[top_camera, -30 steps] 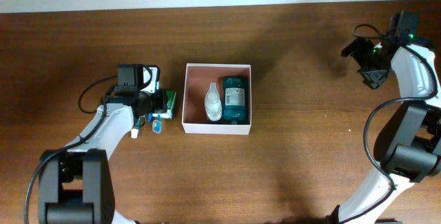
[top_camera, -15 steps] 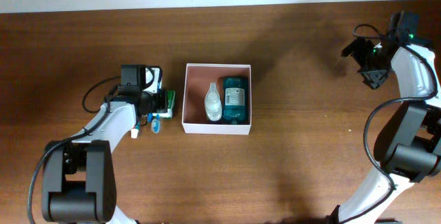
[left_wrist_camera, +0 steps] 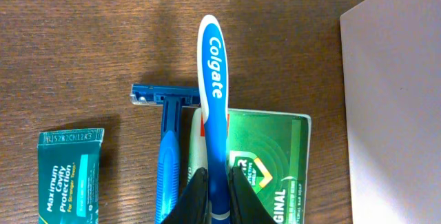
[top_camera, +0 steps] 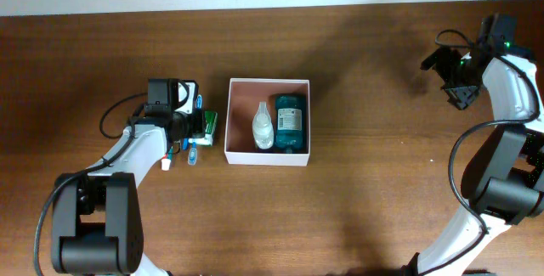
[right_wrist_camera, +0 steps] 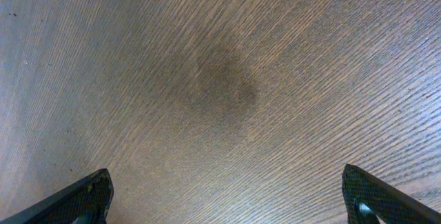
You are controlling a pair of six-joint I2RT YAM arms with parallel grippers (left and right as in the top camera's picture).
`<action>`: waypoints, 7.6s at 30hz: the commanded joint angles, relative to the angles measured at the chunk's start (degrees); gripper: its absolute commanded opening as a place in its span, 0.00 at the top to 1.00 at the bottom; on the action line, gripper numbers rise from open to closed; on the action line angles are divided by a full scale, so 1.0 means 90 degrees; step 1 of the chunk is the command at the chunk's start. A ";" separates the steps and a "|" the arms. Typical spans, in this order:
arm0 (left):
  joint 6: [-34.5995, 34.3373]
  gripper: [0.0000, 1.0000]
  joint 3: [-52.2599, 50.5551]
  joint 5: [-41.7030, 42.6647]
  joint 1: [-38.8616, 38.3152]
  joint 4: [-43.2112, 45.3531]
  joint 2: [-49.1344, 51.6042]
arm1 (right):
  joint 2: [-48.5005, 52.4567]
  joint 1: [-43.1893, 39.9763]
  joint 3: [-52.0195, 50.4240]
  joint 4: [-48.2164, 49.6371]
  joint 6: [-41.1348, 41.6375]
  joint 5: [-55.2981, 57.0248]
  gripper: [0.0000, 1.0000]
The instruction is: Pack container
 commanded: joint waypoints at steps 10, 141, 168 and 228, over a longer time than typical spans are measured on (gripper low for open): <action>0.0051 0.99 0.0158 -0.0024 -0.0007 -0.0238 -0.0979 | -0.0010 -0.0032 0.0019 0.0000 -0.0041 0.0080 0.02; -0.0974 0.18 0.1426 -0.1197 -0.0036 -0.2642 -0.1032 | -0.0010 -0.0032 0.0019 0.0000 -0.0041 0.0080 0.01; -0.0976 0.52 0.1372 -0.0901 0.0420 -0.2504 0.0002 | -0.0010 -0.0032 0.0019 0.0000 -0.0041 0.0080 0.01; -0.0974 0.99 0.2341 -0.0036 0.0085 -0.3245 -0.0901 | -0.0010 -0.0032 0.0019 0.0000 -0.0041 0.0080 0.01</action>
